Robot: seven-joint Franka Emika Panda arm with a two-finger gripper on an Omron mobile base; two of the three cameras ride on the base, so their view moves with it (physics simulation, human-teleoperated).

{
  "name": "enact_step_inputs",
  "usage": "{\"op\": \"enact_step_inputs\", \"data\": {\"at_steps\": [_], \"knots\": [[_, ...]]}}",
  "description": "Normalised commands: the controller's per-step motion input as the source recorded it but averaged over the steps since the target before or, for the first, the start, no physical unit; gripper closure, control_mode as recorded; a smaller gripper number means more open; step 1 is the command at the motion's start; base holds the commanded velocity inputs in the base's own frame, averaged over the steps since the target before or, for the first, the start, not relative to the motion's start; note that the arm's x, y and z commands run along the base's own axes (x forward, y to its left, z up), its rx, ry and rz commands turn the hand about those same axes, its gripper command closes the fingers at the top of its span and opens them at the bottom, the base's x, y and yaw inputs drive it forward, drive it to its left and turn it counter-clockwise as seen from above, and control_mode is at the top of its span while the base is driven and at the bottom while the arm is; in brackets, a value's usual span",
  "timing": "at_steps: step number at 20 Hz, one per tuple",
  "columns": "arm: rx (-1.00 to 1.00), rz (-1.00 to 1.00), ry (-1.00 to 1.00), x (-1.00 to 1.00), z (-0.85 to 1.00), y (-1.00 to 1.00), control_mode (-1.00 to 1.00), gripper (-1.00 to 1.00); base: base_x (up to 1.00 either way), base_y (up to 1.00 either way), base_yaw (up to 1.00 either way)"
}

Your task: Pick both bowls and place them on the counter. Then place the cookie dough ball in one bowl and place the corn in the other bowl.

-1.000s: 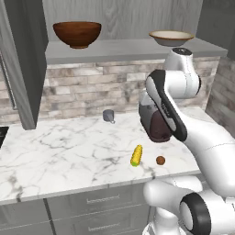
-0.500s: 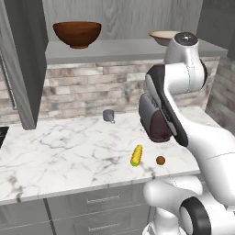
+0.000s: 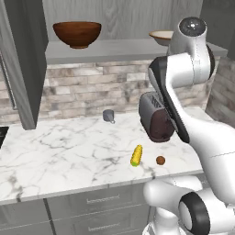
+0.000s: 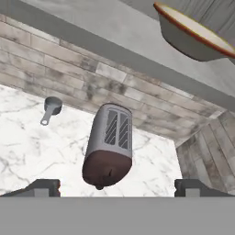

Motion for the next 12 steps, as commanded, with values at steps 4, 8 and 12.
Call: {"op": "enact_step_inputs", "data": {"at_steps": [4,8,12], "knots": [[-0.09,0.01,-0.05,0.12,0.65,-0.36,-1.00,-1.00,0.00,0.00,0.00],[-0.09,0.00,0.00,0.25,0.51,-0.27,-1.00,-1.00,0.00,0.00,0.00],[-0.06,0.00,0.00,0.43,0.34,-0.15,-1.00,-1.00,0.00,0.00,0.00]]}}
